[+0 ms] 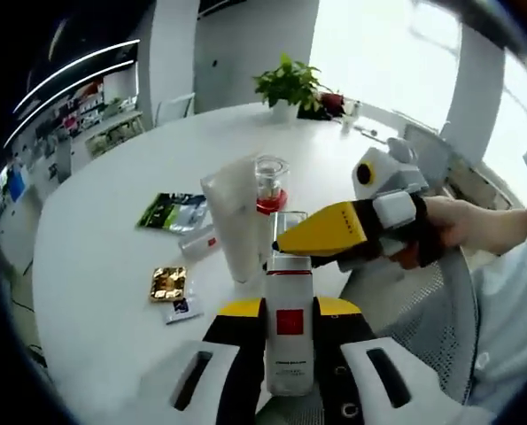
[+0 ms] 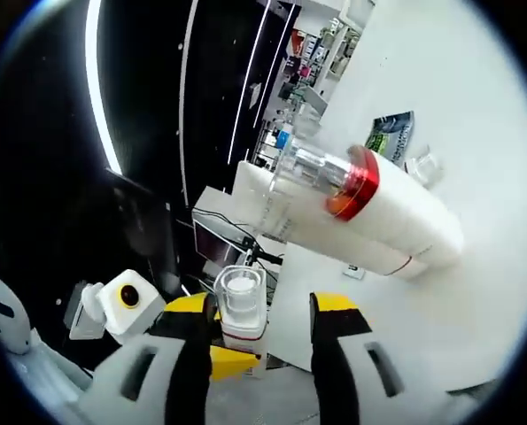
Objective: Arrange the skincare products in the storage area until every visible bottle or jar stands upright without overlapping.
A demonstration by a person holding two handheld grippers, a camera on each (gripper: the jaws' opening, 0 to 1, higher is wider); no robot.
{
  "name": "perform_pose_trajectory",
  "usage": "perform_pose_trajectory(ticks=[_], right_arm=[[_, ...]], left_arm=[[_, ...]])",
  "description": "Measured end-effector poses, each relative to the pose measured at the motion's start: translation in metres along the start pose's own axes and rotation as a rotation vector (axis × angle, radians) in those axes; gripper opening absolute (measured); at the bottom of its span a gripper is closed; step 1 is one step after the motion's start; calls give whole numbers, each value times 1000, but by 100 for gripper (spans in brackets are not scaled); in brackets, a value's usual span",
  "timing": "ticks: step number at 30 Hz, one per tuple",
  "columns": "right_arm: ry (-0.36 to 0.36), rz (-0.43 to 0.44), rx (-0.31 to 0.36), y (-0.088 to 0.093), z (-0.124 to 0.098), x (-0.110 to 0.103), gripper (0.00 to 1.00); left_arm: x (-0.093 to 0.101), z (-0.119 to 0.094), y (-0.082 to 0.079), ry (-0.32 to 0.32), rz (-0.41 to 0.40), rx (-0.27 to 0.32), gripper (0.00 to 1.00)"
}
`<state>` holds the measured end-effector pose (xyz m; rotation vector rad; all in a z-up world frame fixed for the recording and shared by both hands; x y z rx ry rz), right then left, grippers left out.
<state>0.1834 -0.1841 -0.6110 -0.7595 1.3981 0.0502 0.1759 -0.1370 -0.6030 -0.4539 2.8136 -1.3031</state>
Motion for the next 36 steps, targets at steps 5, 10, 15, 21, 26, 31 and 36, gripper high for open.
perform_pose_trajectory(ticks=[5,10,15,21,26,31,36], right_arm=[[2,7,1,1,2,-1,38],[6,26,20,-1,2,0,32],[17,26,36,-4,-2,2,27],[16,37,46,-6,-2,3,23],[5,11,45,-8,-1,0,20],[-1,-103,41,-13,-3,-6,19],[-4,-147,34,-16,-4,-6,18]], left_arm=[[12,4,-2,-3,35,-3,17],[11,7,1,-30,80,-15,17],[-1,5,0,-91,100,1,17],[1,6,1,-91,114,6,17],[0,9,2,-109,119,10,17],[0,12,-1,-118,197,58,18],[1,16,-1,-79,186,83,19]])
Point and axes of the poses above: the point that each gripper's makers call its tool centre point, and the gripper's own axes: z roughly forward along the fingers, x roughly to its right, y roughly out of its underside, the point moved 2 cm from there along -z, roughly backward along the fingers, and after that the axes turned 2 degrees about -z, right-handed, at the moved point
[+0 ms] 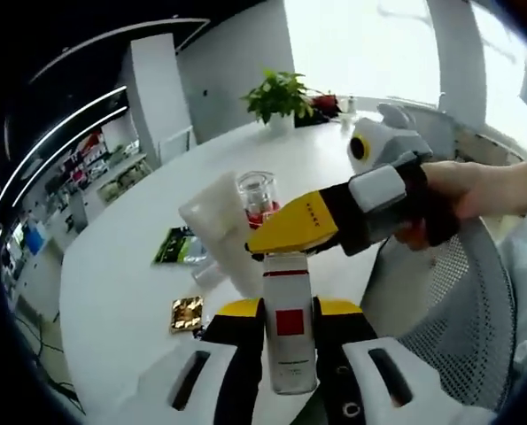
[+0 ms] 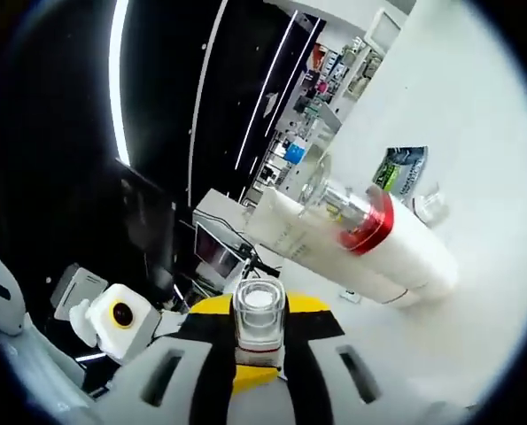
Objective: Arrange the skincare products in the storage area until every visible bottle or jar stands upright without overlapping.
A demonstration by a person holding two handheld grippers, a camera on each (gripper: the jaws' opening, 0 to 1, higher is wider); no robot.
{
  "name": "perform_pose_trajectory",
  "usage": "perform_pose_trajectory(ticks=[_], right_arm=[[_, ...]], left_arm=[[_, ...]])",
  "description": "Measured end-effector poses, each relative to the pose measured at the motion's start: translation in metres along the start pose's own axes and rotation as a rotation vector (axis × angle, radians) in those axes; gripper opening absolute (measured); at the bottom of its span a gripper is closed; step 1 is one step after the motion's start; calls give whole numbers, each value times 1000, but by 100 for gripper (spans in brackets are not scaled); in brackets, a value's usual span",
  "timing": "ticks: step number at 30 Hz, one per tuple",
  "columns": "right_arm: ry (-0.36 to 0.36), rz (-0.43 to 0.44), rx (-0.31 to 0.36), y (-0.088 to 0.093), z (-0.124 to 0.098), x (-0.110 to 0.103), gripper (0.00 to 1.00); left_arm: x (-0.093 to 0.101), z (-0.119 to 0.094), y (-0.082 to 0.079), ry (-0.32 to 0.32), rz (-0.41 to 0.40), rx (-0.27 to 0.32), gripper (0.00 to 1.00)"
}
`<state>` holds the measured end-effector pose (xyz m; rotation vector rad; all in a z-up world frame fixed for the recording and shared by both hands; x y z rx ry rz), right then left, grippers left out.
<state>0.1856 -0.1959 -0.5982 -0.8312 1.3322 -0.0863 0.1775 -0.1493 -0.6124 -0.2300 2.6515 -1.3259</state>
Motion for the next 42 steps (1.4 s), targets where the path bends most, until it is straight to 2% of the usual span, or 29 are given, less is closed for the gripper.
perform_pose_trajectory(ticks=[2,4,8,10,13,18,19,23,27,32,37,42], right_arm=[[-7,-13,-2,-1,0,-1,18],[-15,-84,-16,-3,1,-4,18],[-59,-274,-54,-7,2,-16,18],[-78,-366,-78,-8,2,-21,18],[-130,-555,-106,-8,3,-31,18],[-195,-714,-171,-1,3,-38,19],[-199,-728,-177,0,2,-38,19],[-262,-875,-240,8,1,-42,18],[-272,-934,-297,13,3,-36,19],[-252,-985,-345,16,7,-27,19],[-229,-1074,-410,24,9,-16,19],[-211,-1086,-461,31,11,-3,19]], left_arm=[[0,2,2,11,-5,-11,20],[1,5,9,27,13,-45,21],[2,6,13,71,5,-48,23],[2,6,12,101,0,-37,23],[2,8,12,133,24,-34,22],[5,13,10,184,71,12,23],[5,14,10,195,66,14,23],[9,17,12,238,67,25,22],[11,27,15,247,94,28,22],[10,38,19,238,80,14,22],[10,51,26,225,70,1,21],[12,61,37,246,37,-27,21]])
Point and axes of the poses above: the point that each gripper's makers call its tool centre point, and the gripper's own axes: z roughly forward along the fingers, x roughly to its right, y roughly out of its underside, the point moved 2 cm from there along -z, roughly backward along the fingers, and after that the axes turned 2 degrees about -z, right-handed, at the moved point
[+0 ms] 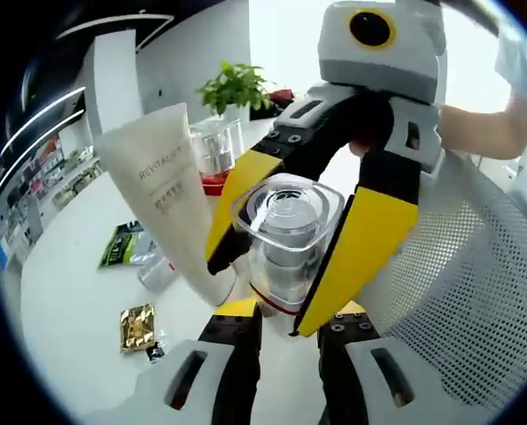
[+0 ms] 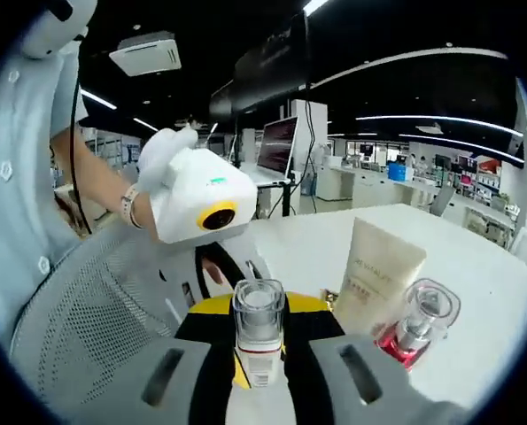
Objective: Arrange the skincare products in the storage area until every visible bottle or jar stands upright without overlapping.
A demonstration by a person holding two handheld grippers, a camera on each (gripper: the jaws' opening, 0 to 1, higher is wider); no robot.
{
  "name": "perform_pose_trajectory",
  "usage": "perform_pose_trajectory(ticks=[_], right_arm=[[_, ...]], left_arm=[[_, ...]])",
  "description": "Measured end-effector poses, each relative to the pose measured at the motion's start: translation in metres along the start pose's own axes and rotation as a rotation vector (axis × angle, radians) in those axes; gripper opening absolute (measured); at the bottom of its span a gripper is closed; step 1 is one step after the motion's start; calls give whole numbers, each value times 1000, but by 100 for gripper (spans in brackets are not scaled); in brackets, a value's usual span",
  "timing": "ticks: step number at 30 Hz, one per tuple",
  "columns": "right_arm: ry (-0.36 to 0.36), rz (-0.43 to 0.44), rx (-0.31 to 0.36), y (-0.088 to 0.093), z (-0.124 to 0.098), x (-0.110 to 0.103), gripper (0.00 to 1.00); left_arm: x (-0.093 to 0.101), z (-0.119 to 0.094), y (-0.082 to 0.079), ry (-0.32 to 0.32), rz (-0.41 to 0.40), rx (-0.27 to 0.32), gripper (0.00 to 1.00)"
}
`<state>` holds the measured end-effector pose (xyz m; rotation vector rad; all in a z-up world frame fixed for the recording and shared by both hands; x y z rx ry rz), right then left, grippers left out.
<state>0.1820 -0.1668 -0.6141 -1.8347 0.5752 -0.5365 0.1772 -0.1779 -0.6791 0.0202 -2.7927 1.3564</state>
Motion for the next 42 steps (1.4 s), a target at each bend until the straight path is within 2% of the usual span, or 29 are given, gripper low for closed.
perform_pose_trajectory(ticks=[10,14,20,24,28,33,42], right_arm=[[27,20,-54,15,3,8,20],[34,30,-88,23,0,8,20],[39,47,-103,27,-1,10,20],[30,32,-137,32,2,7,20],[34,49,-134,31,1,8,21],[43,44,-150,34,1,8,28],[44,72,-169,37,-2,7,29]], left_arm=[[-5,13,7,-25,-17,-9,22],[-6,13,13,-52,31,-43,22],[-7,15,15,-42,21,-44,22],[-7,18,20,-43,25,-63,22],[-7,17,19,-43,20,-46,22],[-4,17,15,-35,51,-24,22],[-3,14,18,-30,51,-40,24]])
Point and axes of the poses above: the point that each gripper's makers call its tool centre point, and the gripper's own axes: z roughly forward along the fingers, x roughly to its right, y roughly out of its underside, the point moved 2 cm from there along -z, roughly backward along the fingers, and after that the axes turned 2 degrees about -z, right-handed, at the moved point
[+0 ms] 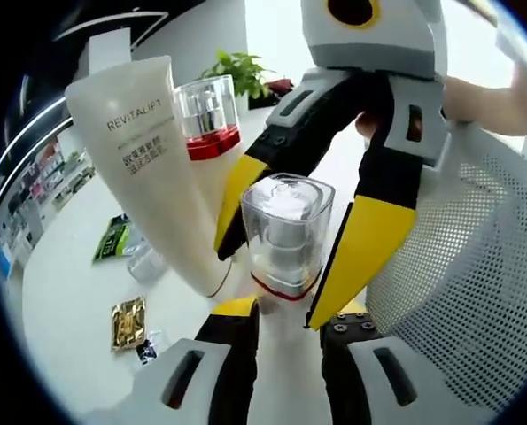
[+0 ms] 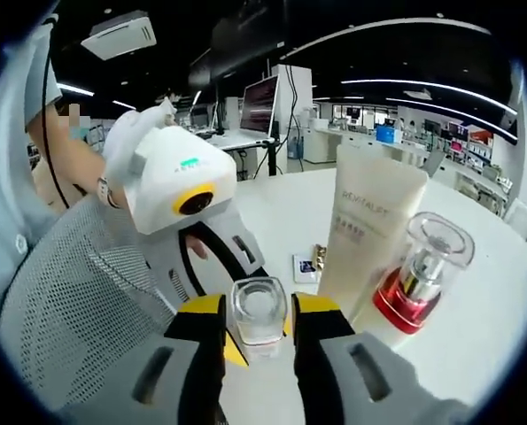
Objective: Arrange the skincare products in the storage area until every visible bottle or jar stands upright without overlapping.
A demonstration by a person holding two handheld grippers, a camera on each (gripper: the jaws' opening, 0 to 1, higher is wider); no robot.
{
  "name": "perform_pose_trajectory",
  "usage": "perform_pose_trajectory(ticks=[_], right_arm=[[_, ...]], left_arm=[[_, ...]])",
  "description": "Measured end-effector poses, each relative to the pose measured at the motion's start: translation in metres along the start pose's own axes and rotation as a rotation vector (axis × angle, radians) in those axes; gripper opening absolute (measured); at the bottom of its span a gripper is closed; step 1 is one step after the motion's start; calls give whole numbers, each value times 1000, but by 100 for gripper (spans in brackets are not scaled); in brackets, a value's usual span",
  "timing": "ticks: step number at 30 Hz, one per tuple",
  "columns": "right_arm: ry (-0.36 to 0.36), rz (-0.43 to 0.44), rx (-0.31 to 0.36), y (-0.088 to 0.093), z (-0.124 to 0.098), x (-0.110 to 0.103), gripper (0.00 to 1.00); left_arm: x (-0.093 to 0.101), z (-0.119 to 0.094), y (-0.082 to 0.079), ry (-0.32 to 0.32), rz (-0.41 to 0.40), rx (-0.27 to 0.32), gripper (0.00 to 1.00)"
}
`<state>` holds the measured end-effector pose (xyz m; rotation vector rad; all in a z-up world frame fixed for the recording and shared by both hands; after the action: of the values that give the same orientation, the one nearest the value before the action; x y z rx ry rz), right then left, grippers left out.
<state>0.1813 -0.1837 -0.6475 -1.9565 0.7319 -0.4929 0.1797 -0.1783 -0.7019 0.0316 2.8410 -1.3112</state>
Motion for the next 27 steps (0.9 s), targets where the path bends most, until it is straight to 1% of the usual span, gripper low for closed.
perform_pose_trajectory(ticks=[4,7,9,11,15,17,18,20,21,22,23,25,27], right_arm=[[4,2,-14,1,-2,-1,31],[1,19,-17,3,-4,-1,31],[-3,17,-35,6,-4,-2,31],[-7,13,-61,10,-6,-3,30],[-10,17,-117,21,-7,-5,30],[-12,24,-157,28,-8,-6,28],[-12,25,-172,30,-8,-6,27],[-14,32,-203,35,-7,-6,25],[-16,51,-222,38,-8,-7,24],[-17,62,-230,40,-7,-7,22],[-20,71,-235,41,-7,-7,20],[-19,86,-245,42,-7,-6,18],[-27,107,-261,44,-8,-8,13]], left_arm=[[-2,-3,2,-5,-7,-12,26],[-3,-5,4,-8,-6,-17,26],[-3,-6,6,-6,-9,-25,26],[-3,-7,8,-3,-7,-34,26],[-1,-10,16,6,-9,-73,26],[-1,-12,21,8,-12,-100,25],[-1,-13,22,7,-11,-104,25],[-2,-14,24,8,-9,-116,21],[-2,-14,25,11,-12,-122,17],[-2,-14,25,14,-15,-125,13],[-2,-14,25,17,-19,-130,11],[-2,-13,24,21,-18,-135,10],[-3,-12,24,20,-10,-141,10]])
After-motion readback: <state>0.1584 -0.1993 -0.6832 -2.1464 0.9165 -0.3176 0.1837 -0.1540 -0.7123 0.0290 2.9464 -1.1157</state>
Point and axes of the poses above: the point that each gripper's makers call its tool centre point, and the gripper's own axes: z roughly forward along the fingers, x roughly to its right, y roughly out of its underside, the point moved 2 cm from there along -z, roughly backward along the fingers, and after that the axes turned 2 degrees about -z, right-handed, at the moved point
